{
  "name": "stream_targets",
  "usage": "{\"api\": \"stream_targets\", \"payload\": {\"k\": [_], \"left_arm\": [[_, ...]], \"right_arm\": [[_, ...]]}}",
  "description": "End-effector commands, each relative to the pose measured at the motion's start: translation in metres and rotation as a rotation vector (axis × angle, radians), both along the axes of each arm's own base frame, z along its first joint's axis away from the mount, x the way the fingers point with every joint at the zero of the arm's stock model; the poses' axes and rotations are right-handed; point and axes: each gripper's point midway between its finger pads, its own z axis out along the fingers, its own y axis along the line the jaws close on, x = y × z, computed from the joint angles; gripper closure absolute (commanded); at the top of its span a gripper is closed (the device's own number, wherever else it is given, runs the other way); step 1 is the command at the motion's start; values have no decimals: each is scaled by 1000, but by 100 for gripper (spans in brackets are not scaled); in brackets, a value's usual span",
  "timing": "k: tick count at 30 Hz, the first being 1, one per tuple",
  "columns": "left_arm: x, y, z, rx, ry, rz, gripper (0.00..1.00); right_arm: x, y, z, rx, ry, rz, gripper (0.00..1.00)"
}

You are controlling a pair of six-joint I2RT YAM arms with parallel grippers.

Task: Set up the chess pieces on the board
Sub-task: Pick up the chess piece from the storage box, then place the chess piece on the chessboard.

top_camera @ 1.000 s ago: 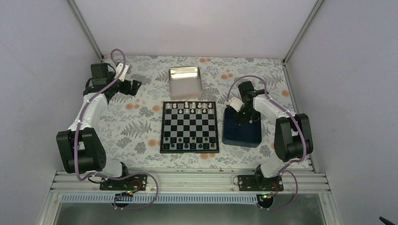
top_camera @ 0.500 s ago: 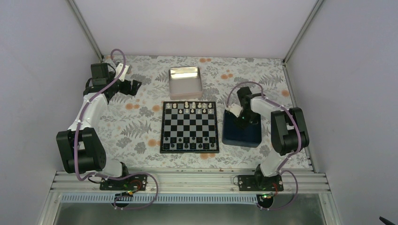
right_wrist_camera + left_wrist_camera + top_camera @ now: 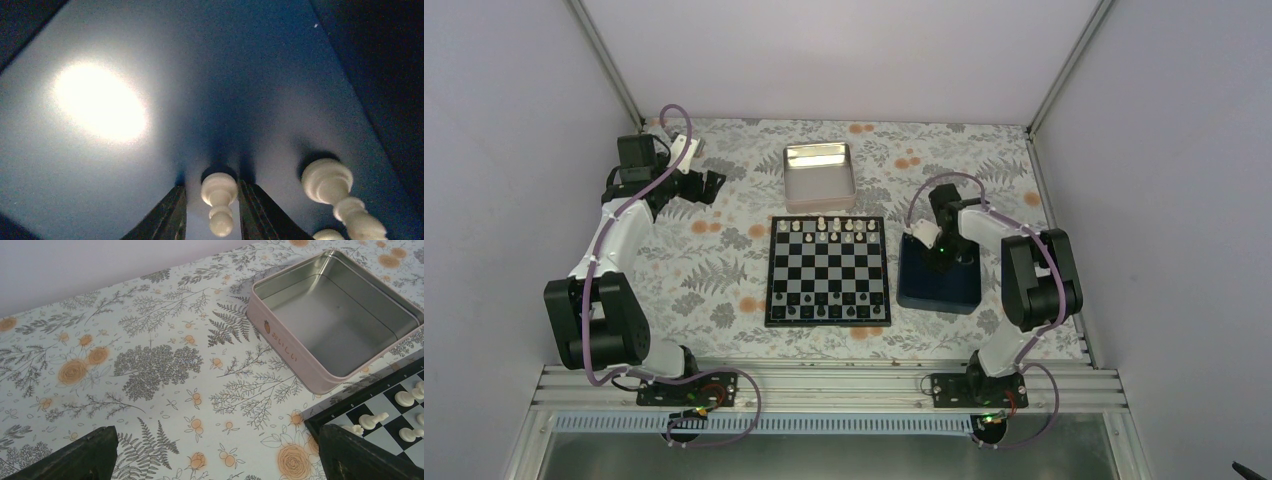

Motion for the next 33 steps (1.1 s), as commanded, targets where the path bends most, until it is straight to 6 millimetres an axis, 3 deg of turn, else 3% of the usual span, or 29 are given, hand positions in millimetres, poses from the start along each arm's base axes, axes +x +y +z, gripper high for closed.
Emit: {"api": "stream_targets", "payload": {"k": [1, 6, 12, 19, 25, 30, 33], "left_arm": [[2, 1, 3, -14, -7, -5, 1], [2, 1, 2, -12, -5, -6, 1], [1, 0, 2, -14, -4, -11, 1], [1, -1, 2, -16, -7, -17, 1], [1, -1, 4, -16, -8, -16, 1], [1, -1, 7, -16, -14, -13, 1], [1, 0, 7, -17, -15, -11, 1]], "right_arm": [[18, 4, 5, 25, -45, -19, 71], [21, 5, 6, 26, -51, -19, 74], [17, 3, 6, 14, -34, -17, 87], [20, 10, 31, 24, -61, -4, 94], [26, 45, 74, 30, -102, 88, 95], [37, 102, 113, 57, -148, 231, 95], [45, 137, 122, 65, -156, 311, 95]]}}
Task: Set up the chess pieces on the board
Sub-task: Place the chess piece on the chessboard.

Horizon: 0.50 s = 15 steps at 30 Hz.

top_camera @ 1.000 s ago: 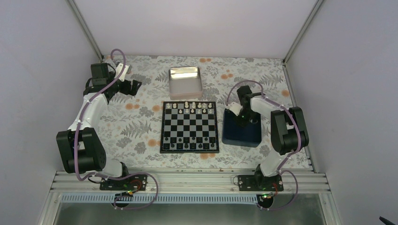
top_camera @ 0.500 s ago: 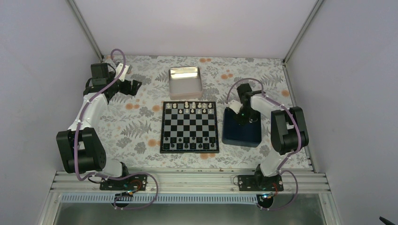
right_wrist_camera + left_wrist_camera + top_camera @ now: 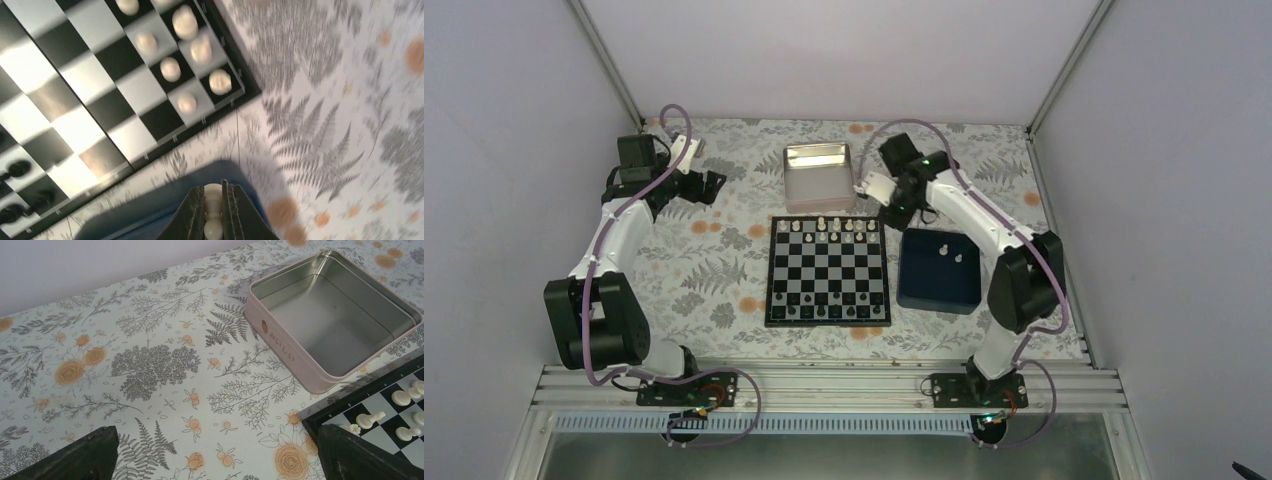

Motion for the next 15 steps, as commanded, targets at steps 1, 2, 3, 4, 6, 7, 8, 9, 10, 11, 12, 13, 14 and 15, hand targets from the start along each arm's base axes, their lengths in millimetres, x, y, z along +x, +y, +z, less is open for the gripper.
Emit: {"api": "stream_targets", "payload": {"k": [1, 2, 3, 4, 6, 7, 8, 9, 10, 11, 12, 13, 14, 15], "left_arm": [[1, 1, 7, -11, -17, -4, 1], [2, 2, 7, -9, -15, -1, 1], [2, 2, 7, -8, -15, 1, 1], [2, 2, 7, -9, -15, 2, 1], [2, 2, 7, -8, -15, 3, 2], [2, 2, 8, -8, -17, 2, 1], [2, 2, 8, -9, -18, 1, 2], [2, 2, 9, -8, -21, 1, 1], [2, 2, 8, -8, -19, 0, 1], [2, 2, 8, -8, -19, 0, 1], [2, 2, 8, -6, -21, 2, 1], [1, 2, 8, -5, -21, 2, 1], [1, 2, 9, -4, -23, 2, 1], [2, 2, 9, -5, -25, 2, 1]], "right_arm": [[0, 42, 2, -21, 45, 103, 95], [3, 54, 3, -18, 41, 128, 95], [6, 67, 3, -13, 37, 153, 94], [8, 81, 4, -3, 35, 180, 94], [12, 108, 3, 21, 31, 236, 93], [14, 121, 1, 32, 30, 261, 94], [18, 135, 2, 43, 16, 281, 93], [20, 146, -1, 48, 17, 301, 94], [21, 156, -5, 51, 19, 322, 94], [21, 166, -8, 54, 21, 341, 94], [20, 176, -12, 55, 19, 359, 94], [20, 184, -16, 56, 19, 373, 94], [18, 192, -19, 55, 19, 389, 93], [17, 199, -24, 52, 20, 403, 93]]}}
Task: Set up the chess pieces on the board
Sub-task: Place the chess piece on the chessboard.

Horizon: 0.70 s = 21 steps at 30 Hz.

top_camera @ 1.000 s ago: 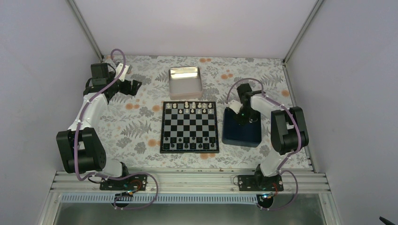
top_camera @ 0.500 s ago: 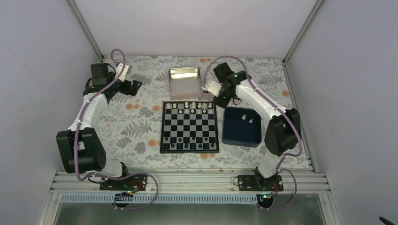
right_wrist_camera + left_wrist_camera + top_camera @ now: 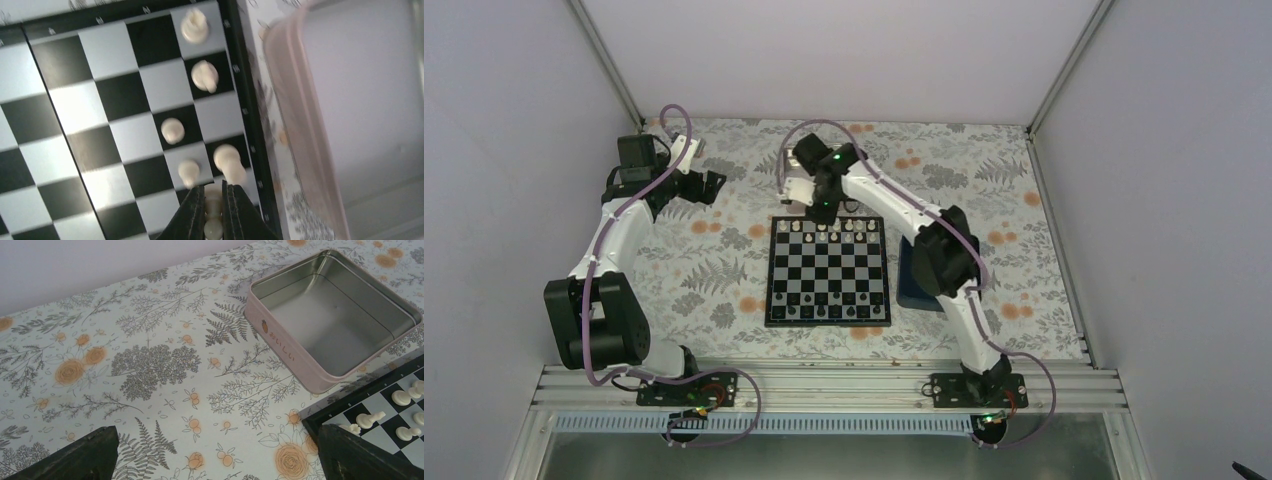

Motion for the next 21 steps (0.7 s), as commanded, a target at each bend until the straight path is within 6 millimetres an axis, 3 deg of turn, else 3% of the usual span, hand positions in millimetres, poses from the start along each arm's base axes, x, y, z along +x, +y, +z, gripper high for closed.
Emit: {"api": "stream_targets", "payload": {"k": [1, 9, 21], "left_arm": [[2, 2, 9, -5, -26, 2, 1], [1, 1, 8, -10, -26, -4, 1], [1, 0, 8, -13, -26, -7, 1]], "right_arm": [[-13, 34, -7, 11, 11, 95, 93], [-18, 64, -36, 8, 12, 142, 93], [-16, 70, -55, -17, -4, 161, 92]]}}
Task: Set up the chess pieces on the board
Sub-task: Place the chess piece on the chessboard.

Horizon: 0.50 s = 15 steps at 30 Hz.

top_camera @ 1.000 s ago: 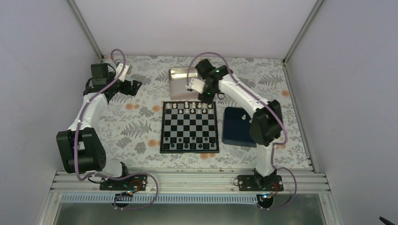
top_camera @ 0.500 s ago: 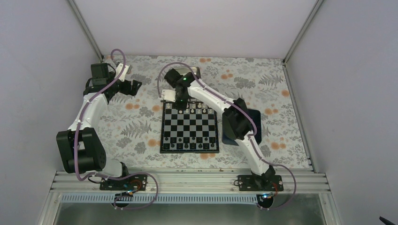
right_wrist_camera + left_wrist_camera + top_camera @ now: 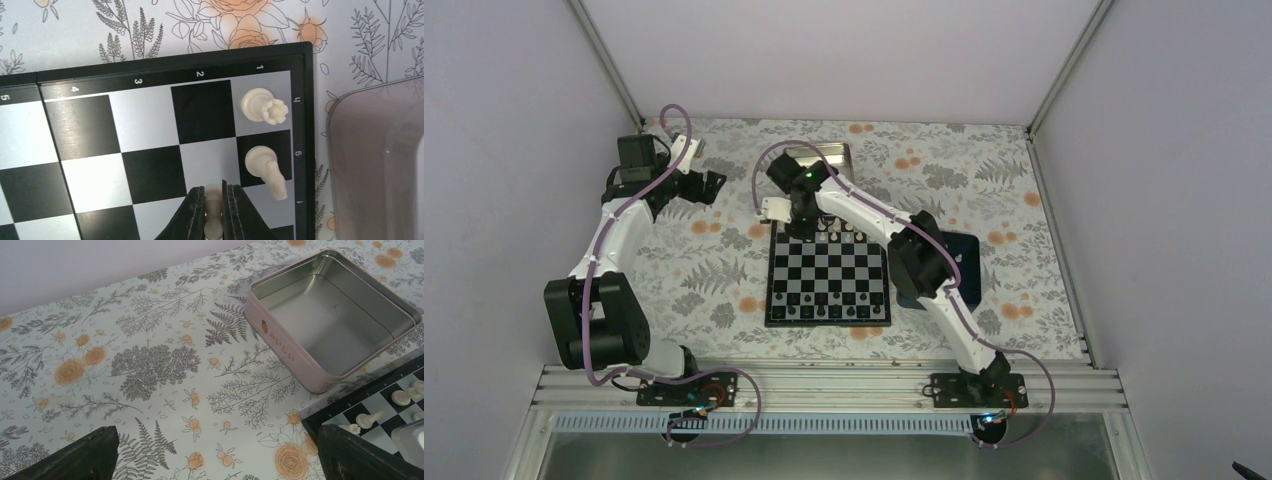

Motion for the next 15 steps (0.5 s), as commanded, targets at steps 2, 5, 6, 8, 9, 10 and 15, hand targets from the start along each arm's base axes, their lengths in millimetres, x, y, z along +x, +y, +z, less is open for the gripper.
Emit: {"api": "stream_targets", "payload": {"k": [2, 5, 6, 8, 9, 10, 15], "left_arm": [[1, 0, 8, -14, -25, -8, 1], [1, 0, 7, -14, -22, -10, 1], [1, 0, 7, -14, -23, -10, 1], [1, 0, 7, -14, -23, -10, 1], [1, 0, 7, -14, -23, -12, 1], [1, 0, 7, -14, -23, -13, 1], [1, -1, 7, -16, -25, -14, 1]], "right_arm": [[3, 8, -9, -3, -13, 25, 92], [2, 10, -11, 0, -6, 26, 92], [1, 9, -12, 1, -3, 26, 92], [3, 11, -12, 5, -8, 23, 92], [3, 11, -13, 5, -8, 24, 92], [3, 11, -14, 5, -7, 24, 92], [3, 12, -19, 4, -2, 20, 92]]}}
